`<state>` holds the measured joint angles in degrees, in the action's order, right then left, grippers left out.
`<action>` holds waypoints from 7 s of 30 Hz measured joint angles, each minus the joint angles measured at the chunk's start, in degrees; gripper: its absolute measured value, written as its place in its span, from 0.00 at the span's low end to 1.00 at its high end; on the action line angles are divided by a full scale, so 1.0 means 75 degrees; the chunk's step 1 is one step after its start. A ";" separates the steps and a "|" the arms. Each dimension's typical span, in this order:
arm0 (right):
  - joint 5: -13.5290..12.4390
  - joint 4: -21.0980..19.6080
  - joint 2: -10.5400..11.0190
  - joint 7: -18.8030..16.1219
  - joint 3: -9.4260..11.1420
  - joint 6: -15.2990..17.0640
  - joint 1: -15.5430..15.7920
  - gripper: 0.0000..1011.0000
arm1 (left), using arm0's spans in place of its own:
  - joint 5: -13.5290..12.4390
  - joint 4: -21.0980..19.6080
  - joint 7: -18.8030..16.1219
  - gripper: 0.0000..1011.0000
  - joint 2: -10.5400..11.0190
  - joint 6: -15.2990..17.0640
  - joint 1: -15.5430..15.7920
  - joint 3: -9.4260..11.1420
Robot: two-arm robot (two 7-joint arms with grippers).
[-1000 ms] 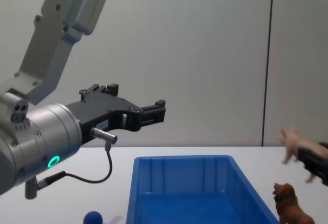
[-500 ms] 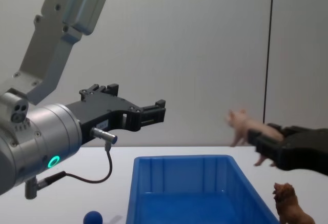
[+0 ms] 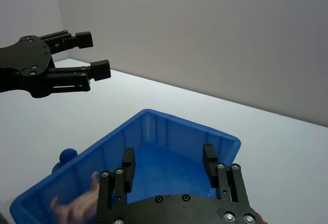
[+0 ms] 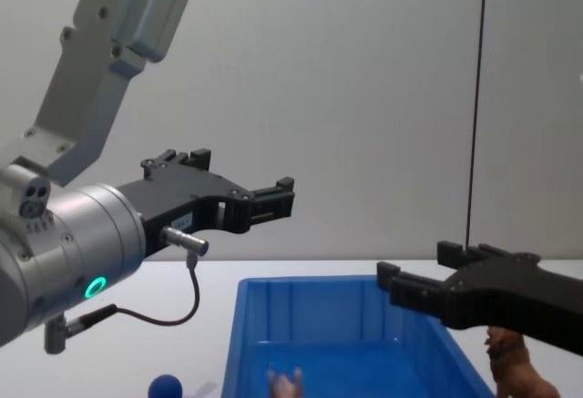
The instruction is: Pick up the two dolls from the table and place them into the box.
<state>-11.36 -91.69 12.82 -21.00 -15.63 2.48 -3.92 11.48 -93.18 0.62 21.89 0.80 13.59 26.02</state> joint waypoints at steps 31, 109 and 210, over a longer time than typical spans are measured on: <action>0.0082 -0.0537 0.0435 0.1671 0.0291 0.0434 0.0655 0.99 | 0.0000 0.0000 0.0000 0.99 0.0000 0.0000 0.0000 0.0000; 0.0290 -0.0409 0.0203 0.0805 0.0146 0.0021 0.0428 0.28 | 0.0000 0.0000 0.0001 0.99 0.0000 0.0000 0.0000 0.0000; 0.0057 -0.0166 0.0112 0.1879 0.0274 -0.0041 0.0423 0.99 | 0.1429 0.0242 0.1175 0.99 0.1083 0.1910 -0.0702 -0.0683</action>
<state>-10.94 -92.94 13.65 -6.91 -13.58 2.17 -0.75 22.20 -91.36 9.43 30.02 15.12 8.32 20.90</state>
